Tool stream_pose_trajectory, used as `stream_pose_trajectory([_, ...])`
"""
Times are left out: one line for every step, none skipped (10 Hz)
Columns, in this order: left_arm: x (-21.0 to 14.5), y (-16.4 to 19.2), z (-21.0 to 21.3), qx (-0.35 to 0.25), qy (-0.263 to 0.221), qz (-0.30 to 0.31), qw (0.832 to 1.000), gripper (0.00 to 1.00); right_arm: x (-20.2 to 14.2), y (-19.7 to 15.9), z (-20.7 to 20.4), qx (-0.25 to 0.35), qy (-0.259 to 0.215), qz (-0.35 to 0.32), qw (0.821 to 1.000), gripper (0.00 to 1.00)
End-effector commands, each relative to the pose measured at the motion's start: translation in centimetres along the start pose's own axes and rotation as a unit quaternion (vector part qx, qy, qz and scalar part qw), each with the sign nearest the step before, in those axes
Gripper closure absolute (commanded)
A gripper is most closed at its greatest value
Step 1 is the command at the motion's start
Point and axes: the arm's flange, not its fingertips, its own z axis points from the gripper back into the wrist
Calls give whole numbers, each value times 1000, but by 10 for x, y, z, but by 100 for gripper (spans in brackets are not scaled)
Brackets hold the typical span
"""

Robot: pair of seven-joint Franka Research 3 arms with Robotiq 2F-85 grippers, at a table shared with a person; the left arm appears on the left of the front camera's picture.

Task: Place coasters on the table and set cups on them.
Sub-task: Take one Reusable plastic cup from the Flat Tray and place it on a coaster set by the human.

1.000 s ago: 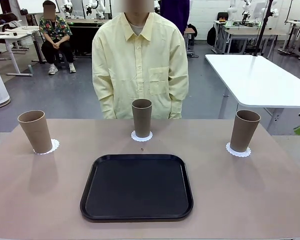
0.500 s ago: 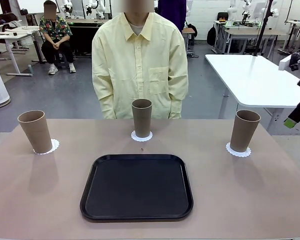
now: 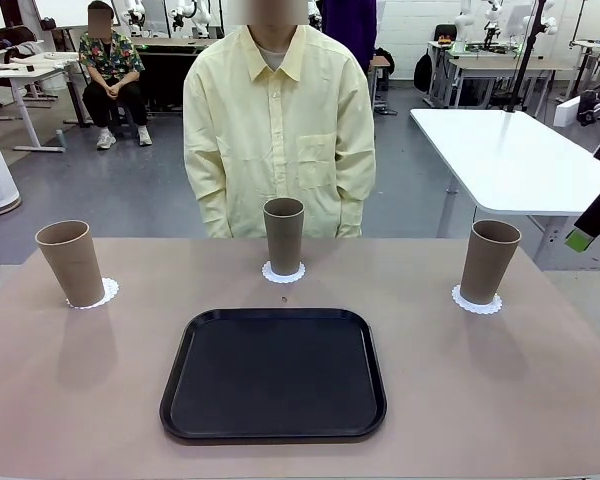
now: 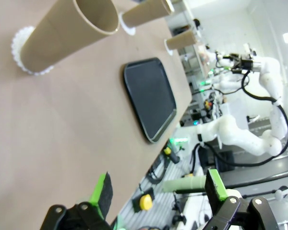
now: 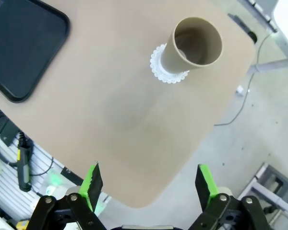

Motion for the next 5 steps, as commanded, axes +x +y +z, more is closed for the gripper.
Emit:
stream_pose_trajectory([0,-2,0,1,1,-1,1000,0,0,-3,-8,-10,0,-1,1000,0])
stream_pose_trajectory([0,-2,0,1,1,-1,1000,0,0,-3,-8,-10,0,-1,1000,0])
stream_pose_trajectory([0,-2,0,1,1,-1,1000,0,0,-3,-8,-10,0,-1,1000,0])
stream_pose_trajectory([0,-2,0,1,1,-1,1000,0,0,-3,-8,-10,0,-1,1000,0])
stream_pose_trajectory([0,-2,0,1,1,-1,1000,0,0,-3,-8,-10,0,-1,1000,0])
